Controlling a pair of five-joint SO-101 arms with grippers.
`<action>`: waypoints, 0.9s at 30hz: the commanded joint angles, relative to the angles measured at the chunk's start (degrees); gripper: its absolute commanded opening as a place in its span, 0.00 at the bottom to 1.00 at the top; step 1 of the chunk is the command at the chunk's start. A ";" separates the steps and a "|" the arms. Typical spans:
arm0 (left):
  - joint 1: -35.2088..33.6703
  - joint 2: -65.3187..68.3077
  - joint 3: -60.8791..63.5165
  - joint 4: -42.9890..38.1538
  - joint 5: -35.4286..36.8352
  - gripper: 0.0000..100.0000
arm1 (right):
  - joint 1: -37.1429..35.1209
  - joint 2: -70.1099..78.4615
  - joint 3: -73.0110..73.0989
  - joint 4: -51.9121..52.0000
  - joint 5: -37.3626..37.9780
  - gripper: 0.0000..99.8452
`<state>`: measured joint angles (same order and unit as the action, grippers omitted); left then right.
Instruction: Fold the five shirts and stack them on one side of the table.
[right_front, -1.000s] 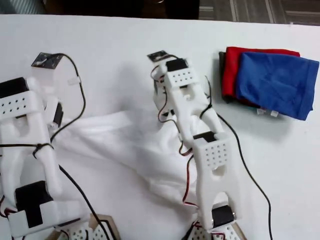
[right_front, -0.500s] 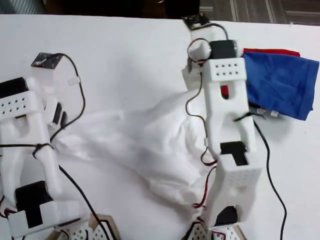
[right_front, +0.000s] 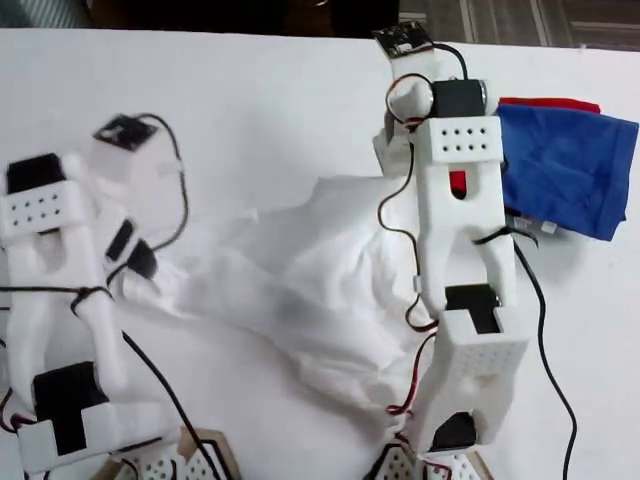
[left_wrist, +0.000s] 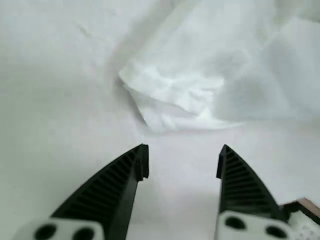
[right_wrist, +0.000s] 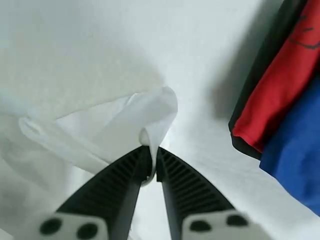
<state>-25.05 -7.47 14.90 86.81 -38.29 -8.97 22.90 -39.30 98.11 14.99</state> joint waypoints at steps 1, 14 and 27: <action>0.79 -2.29 7.69 -13.98 -2.90 0.24 | 0.31 -4.00 -2.37 -0.48 0.35 0.02; 8.88 -2.11 20.35 -29.36 -3.25 0.24 | 0.13 -4.44 -2.11 -0.22 0.26 0.02; 8.79 6.95 19.30 -29.63 -3.78 0.10 | 0.48 -4.44 -2.02 0.40 0.35 0.02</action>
<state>-16.62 -0.97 36.35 57.45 -42.07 -8.97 22.90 -39.30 98.11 14.99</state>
